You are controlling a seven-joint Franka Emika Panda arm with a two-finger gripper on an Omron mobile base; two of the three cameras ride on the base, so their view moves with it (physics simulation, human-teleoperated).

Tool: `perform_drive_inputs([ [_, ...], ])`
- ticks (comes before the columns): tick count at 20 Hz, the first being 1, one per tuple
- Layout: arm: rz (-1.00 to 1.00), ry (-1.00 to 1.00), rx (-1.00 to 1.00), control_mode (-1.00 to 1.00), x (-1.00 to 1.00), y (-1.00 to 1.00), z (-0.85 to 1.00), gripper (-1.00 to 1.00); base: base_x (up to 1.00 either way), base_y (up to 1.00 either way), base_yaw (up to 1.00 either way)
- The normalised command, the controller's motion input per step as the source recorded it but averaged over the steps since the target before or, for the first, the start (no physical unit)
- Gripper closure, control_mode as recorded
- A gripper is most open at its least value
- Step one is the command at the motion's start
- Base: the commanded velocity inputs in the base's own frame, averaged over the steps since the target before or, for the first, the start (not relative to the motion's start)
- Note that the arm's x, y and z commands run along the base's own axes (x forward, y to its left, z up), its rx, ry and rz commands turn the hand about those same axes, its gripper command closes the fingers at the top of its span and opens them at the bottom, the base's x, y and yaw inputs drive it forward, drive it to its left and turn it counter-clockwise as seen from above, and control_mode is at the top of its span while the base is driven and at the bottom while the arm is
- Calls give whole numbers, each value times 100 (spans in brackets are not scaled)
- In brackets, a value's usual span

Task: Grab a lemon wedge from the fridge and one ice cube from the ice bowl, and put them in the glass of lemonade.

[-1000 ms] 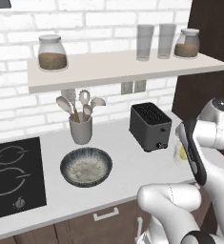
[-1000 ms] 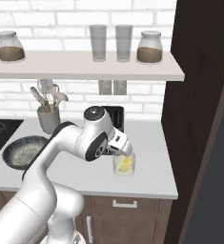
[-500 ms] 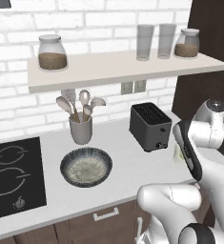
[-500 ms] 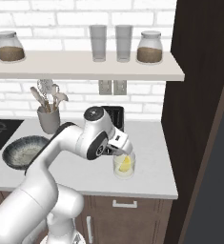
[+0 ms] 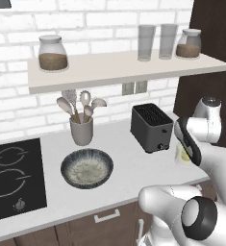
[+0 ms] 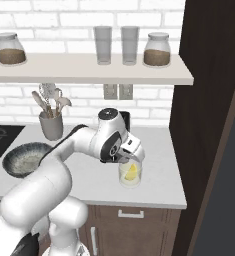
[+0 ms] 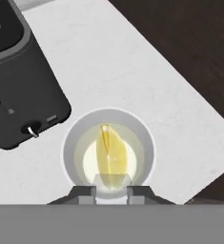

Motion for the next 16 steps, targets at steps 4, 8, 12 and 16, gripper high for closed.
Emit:
perform_drive_inputs([
  [4,-8,9,0,-100,6,0,0,100,0,0,0],
  [8,-6,8,0,-100,16,0,0,100,0,0,0],
  [12,-5,7,0,-100,17,4,2,100,0,0,0],
  [16,0,8,0,-100,16,5,3,100,0,0,0],
])
